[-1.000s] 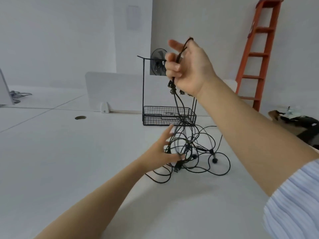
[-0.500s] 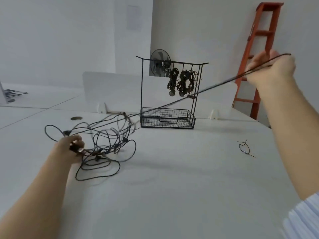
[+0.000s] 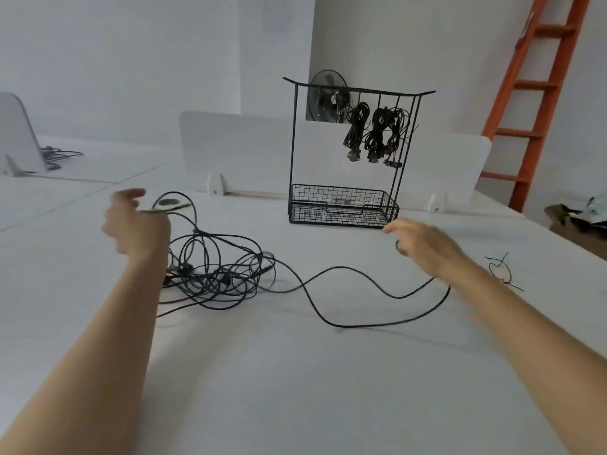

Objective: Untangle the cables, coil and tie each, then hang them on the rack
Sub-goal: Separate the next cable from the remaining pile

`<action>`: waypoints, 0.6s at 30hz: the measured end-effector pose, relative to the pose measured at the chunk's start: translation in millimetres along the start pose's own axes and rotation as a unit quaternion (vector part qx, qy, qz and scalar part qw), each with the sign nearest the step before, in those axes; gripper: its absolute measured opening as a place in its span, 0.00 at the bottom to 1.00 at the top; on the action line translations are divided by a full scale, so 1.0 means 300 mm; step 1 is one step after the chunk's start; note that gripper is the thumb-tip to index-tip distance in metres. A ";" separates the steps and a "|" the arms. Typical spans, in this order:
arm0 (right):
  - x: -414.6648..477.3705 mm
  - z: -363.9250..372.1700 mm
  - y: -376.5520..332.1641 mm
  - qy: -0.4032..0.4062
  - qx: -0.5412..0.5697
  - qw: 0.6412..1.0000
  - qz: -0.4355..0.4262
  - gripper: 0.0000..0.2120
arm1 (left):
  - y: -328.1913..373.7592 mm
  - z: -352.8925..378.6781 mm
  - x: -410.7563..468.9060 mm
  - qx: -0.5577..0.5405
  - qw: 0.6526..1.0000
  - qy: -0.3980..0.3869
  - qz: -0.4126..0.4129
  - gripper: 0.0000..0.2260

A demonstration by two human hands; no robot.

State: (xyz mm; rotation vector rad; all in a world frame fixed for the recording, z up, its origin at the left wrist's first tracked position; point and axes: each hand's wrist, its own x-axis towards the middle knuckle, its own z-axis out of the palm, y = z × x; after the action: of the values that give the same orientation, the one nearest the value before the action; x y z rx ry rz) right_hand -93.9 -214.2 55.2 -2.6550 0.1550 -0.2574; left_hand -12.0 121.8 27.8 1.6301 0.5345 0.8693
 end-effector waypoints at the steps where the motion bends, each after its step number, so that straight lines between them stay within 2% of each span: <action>1: -0.023 0.046 -0.028 -0.045 -0.065 0.997 -0.017 0.27 | 0.003 0.013 -0.019 0.044 0.994 -0.058 0.076 0.24; 3: -0.062 0.131 -0.083 -0.108 -0.152 0.981 -0.060 0.31 | 0.029 0.024 -0.066 0.060 0.951 -0.229 0.199 0.29; 4: -0.077 0.169 -0.106 -0.131 -0.175 0.972 -0.085 0.34 | 0.045 0.014 -0.091 0.064 0.915 -0.326 0.230 0.30; 6: -0.107 0.221 -0.145 -0.163 -0.190 0.960 -0.122 0.38 | 0.057 -0.001 -0.131 0.121 0.820 -0.497 0.256 0.27; 8: -0.134 0.240 -0.181 -0.174 -0.176 0.957 -0.153 0.40 | 0.058 0.001 -0.163 0.241 0.728 -0.587 0.260 0.22; 10: -0.158 0.240 -0.208 -0.188 -0.144 0.958 -0.160 0.38 | 0.053 0.008 -0.177 0.348 0.664 -0.613 0.249 0.24; 12: -0.175 0.239 -0.230 -0.194 -0.118 0.961 -0.160 0.36 | 0.038 0.024 -0.174 0.417 0.645 -0.580 0.272 0.25; 14: -0.186 0.257 -0.245 -0.193 -0.144 0.956 -0.168 0.35 | 0.026 0.039 -0.177 0.441 0.652 -0.527 0.319 0.18; 16: -0.192 0.288 -0.261 -0.167 -0.194 0.950 -0.180 0.33 | 0.017 0.054 -0.183 0.418 0.687 -0.485 0.343 0.13; 18: -0.192 0.321 -0.273 -0.132 -0.216 0.947 -0.199 0.24 | 0.011 0.065 -0.184 0.358 0.744 -0.446 0.346 0.11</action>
State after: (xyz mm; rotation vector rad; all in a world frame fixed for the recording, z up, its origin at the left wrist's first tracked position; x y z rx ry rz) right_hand -124.9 -90.7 -0.3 -3.1045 -0.4702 0.0150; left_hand -31.7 67.8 15.5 2.7745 -0.5546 0.2372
